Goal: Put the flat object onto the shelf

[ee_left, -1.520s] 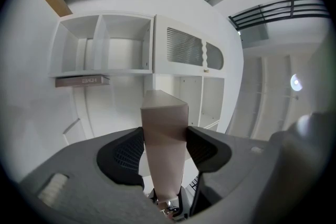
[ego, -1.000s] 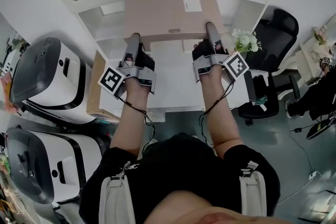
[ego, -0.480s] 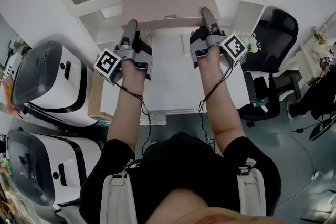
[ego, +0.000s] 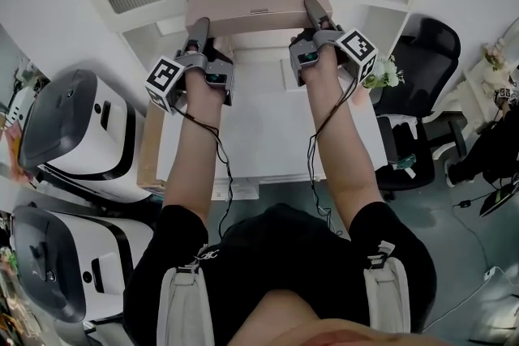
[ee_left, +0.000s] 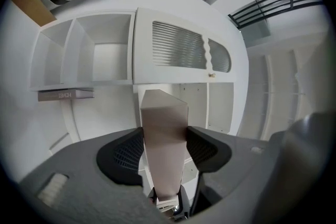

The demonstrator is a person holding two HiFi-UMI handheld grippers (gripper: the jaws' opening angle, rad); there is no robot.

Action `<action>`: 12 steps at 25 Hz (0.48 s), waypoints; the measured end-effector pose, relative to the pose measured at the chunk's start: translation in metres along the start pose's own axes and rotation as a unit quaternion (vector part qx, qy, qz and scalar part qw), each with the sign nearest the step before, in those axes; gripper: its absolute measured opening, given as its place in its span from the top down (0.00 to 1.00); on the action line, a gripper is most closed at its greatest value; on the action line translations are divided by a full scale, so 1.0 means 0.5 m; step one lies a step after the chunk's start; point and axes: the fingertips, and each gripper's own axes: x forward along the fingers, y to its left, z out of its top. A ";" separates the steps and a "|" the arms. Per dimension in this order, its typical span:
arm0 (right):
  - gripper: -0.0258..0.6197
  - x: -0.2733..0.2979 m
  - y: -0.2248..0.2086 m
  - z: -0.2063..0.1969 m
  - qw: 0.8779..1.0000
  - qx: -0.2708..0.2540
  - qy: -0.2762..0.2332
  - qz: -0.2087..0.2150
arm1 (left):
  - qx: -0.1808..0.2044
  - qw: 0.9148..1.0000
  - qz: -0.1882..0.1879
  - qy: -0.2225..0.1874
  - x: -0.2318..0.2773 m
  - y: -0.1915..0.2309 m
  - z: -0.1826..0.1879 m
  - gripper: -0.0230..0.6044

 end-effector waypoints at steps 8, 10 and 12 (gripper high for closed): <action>0.52 0.068 -0.028 0.009 0.999 0.004 -0.005 -0.046 | -0.013 0.999 0.035 -0.004 0.055 0.032 0.027 0.55; 0.52 0.086 -0.039 0.009 0.999 0.016 -0.008 -0.051 | -0.007 0.999 0.040 -0.005 0.072 0.035 0.036 0.55; 0.51 0.101 -0.050 0.016 0.998 0.021 -0.018 -0.058 | -0.005 0.999 0.047 -0.007 0.088 0.038 0.040 0.55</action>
